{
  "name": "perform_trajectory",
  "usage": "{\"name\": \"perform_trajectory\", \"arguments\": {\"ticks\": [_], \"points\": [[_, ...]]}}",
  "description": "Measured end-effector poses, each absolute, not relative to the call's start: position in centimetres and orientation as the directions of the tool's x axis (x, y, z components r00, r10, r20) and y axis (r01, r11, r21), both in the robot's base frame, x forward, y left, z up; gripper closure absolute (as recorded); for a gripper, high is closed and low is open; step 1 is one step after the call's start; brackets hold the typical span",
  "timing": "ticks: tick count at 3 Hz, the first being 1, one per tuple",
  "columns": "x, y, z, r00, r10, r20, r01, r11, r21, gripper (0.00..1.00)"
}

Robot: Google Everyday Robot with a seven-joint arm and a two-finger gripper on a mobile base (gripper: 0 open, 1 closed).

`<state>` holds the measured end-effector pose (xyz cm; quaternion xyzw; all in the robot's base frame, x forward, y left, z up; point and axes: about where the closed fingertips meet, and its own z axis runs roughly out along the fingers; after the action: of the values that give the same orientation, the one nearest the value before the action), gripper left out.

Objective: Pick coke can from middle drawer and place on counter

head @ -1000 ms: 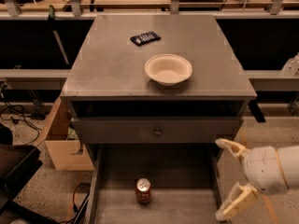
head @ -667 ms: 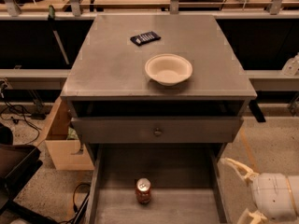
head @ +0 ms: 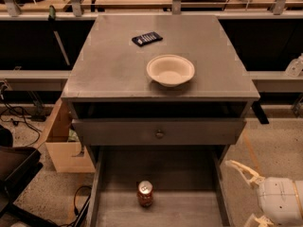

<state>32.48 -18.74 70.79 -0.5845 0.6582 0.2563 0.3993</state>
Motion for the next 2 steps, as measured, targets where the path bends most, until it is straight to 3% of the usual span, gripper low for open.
{"name": "perform_trajectory", "arguments": {"ticks": [2], "points": [[36.6, -13.7, 63.9, -0.019, -0.487, -0.873, -0.962, 0.246, -0.116, 0.00]]}}
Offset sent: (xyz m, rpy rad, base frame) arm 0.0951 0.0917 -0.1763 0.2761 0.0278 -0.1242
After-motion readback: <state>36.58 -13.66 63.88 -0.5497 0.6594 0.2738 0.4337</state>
